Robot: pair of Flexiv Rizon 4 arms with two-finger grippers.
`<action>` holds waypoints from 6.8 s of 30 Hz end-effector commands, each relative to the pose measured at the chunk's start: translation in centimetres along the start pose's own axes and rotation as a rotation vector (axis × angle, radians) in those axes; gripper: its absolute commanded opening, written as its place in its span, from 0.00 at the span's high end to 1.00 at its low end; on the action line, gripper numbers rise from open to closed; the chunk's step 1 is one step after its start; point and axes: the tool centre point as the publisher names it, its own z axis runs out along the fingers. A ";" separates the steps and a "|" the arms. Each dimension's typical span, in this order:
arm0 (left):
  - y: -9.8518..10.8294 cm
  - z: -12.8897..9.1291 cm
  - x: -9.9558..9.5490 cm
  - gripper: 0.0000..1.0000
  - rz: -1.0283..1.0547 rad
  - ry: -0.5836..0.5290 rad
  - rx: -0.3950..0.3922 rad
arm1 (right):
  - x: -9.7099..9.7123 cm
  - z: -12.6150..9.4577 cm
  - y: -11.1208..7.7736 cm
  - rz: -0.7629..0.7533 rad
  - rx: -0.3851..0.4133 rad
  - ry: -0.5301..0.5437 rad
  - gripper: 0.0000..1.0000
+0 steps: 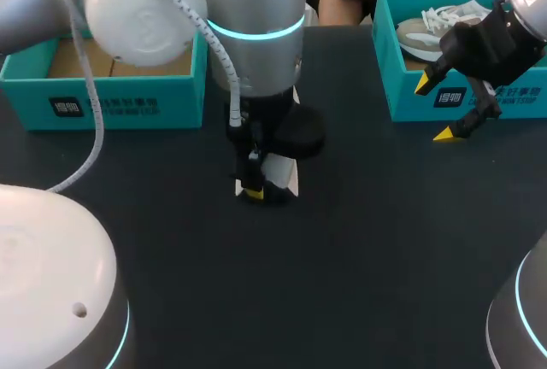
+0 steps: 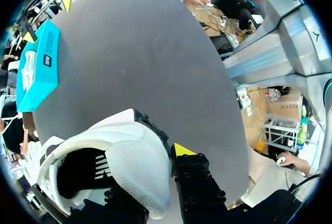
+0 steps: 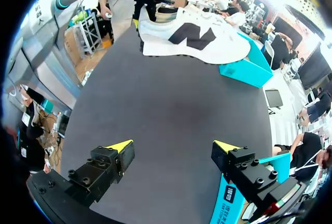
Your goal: Take the shoe out of the shoebox, open the shoe tongue, remove and reinsert the insole, then place the shoe into the shoebox
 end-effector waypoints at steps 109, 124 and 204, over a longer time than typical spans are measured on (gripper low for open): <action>55.7 -6.0 -17.4 1.00 0.134 0.035 -0.018 | -0.1 0.1 0.0 0.001 0.002 0.001 0.00; 56.3 -5.6 -17.1 1.00 0.991 0.159 -0.125 | -0.1 0.1 0.0 0.001 0.002 0.001 0.00; 58.7 -0.7 -24.1 1.00 1.458 0.244 -0.275 | -0.1 0.1 0.0 0.001 0.002 0.001 0.00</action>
